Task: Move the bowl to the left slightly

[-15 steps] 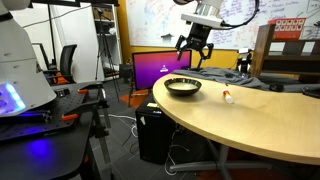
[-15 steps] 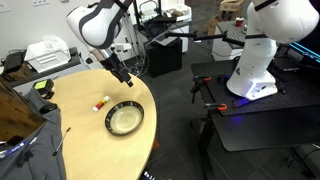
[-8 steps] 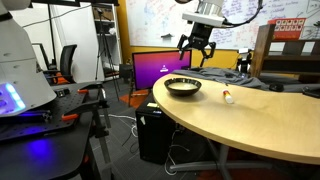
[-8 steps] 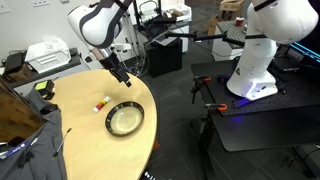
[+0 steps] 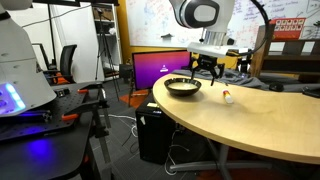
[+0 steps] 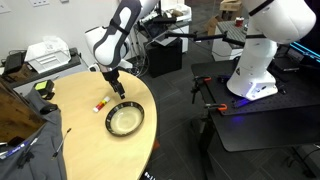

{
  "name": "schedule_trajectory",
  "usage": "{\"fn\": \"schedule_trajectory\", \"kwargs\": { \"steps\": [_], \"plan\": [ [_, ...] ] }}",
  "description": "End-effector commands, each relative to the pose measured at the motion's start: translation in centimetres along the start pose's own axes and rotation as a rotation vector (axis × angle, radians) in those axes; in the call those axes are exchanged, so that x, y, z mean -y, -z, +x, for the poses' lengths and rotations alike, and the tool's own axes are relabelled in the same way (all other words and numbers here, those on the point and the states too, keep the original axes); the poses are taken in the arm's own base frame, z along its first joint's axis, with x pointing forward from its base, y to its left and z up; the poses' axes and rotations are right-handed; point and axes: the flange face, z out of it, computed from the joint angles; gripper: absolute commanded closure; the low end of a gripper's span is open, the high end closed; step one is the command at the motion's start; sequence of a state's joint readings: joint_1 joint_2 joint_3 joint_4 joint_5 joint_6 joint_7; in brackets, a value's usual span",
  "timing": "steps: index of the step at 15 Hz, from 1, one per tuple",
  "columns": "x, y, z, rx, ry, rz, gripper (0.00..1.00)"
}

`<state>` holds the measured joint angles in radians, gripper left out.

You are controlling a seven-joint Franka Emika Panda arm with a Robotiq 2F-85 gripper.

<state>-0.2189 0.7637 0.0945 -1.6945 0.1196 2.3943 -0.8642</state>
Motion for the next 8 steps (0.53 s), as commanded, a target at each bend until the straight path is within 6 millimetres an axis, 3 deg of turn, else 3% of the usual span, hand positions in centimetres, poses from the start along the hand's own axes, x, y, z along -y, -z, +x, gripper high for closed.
{"fn": "schedule_trajectory", "kwargs": {
  "steps": [1,2,3,4,8],
  "plan": [
    [-0.5,-2.0,1.4,-0.049,0.03,0.071,0.0],
    [-0.5,-2.7,1.7,-0.042,0.04,0.089,0.0],
    [-0.4,-3.4,1.9,-0.031,0.037,0.093,0.08],
    [-0.5,-4.2,2.0,-0.023,0.039,0.105,0.26],
    [-1.1,-6.7,2.1,0.016,0.03,0.117,0.58]
  ]
}}
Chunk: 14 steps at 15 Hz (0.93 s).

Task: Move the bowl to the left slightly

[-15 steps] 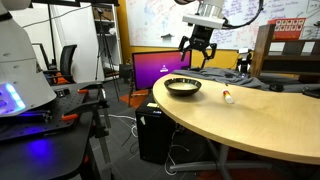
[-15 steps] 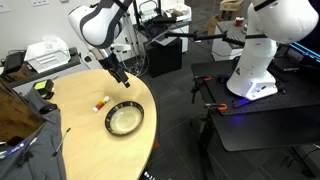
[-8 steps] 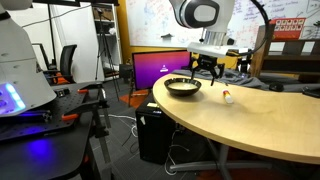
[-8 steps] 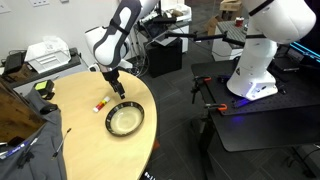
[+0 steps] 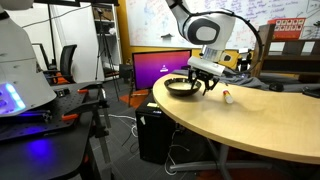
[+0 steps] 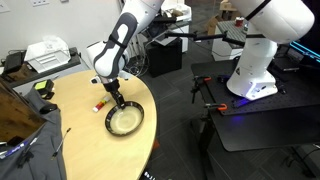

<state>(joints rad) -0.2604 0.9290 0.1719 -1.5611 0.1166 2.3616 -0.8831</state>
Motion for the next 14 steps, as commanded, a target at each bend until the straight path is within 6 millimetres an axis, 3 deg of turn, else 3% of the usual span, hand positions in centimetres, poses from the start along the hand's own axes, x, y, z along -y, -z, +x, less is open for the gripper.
{"fn": "schedule_trajectory", "kwargs": {
  "steps": [1,6,10,14],
  "plan": [
    [-1.1,-1.1,0.4,0.028,0.016,0.029,0.64],
    [-1.1,-0.5,1.3,0.036,0.027,0.049,1.0],
    [-0.1,1.2,2.7,0.031,0.061,0.103,0.97],
    [1.6,2.2,5.6,0.042,0.127,0.189,0.98]
  ]
}}
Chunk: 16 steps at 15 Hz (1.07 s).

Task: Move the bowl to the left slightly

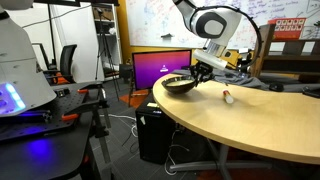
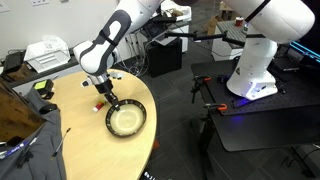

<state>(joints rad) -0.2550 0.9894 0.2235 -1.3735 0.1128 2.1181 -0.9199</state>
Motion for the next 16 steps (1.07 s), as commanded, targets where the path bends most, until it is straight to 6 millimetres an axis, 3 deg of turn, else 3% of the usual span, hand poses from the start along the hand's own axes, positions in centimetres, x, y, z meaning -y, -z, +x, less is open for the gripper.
{"fn": "schedule_trajectory", "kwargs": {
  "steps": [1,8,14,15,16],
  "plan": [
    [0.9,0.5,2.8,0.012,0.04,0.053,0.97],
    [1.2,-0.9,7.3,-0.002,0.061,0.134,0.97],
    [-0.7,-1.0,8.4,-0.045,0.038,0.075,0.95],
    [-1.0,-1.0,8.4,-0.047,0.033,0.064,0.64],
    [-1.4,-1.0,8.3,-0.05,0.027,0.054,0.62]
  ]
}}
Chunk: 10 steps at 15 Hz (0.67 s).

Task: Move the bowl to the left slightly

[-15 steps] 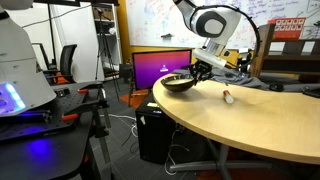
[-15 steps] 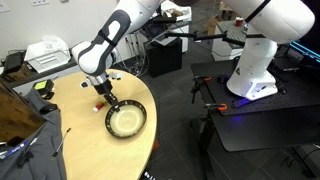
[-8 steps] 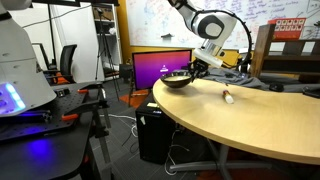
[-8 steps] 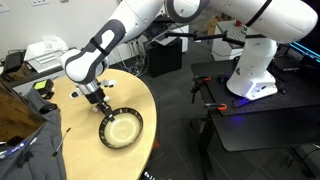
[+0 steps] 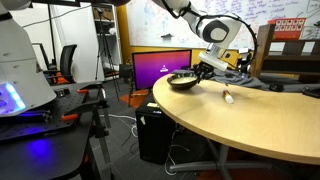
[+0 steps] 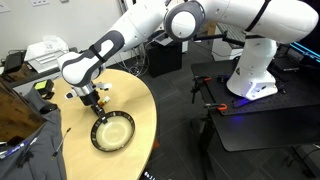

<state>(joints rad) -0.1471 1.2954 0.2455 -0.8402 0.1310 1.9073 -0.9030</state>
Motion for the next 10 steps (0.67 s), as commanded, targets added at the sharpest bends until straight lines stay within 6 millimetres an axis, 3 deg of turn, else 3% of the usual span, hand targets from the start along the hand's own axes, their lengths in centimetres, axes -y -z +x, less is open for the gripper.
{"fn": "schedule_trajectory", "kwargs": {
  "steps": [1,4,8,10],
  "plan": [
    [-0.6,1.3,0.4,-0.018,-0.028,-0.007,0.57],
    [-0.8,3.7,1.1,-0.043,0.004,-0.096,0.34],
    [0.2,9.1,1.4,0.077,-0.004,-0.268,0.04],
    [1.1,11.3,1.2,0.16,-0.014,-0.323,0.0]
  ]
}}
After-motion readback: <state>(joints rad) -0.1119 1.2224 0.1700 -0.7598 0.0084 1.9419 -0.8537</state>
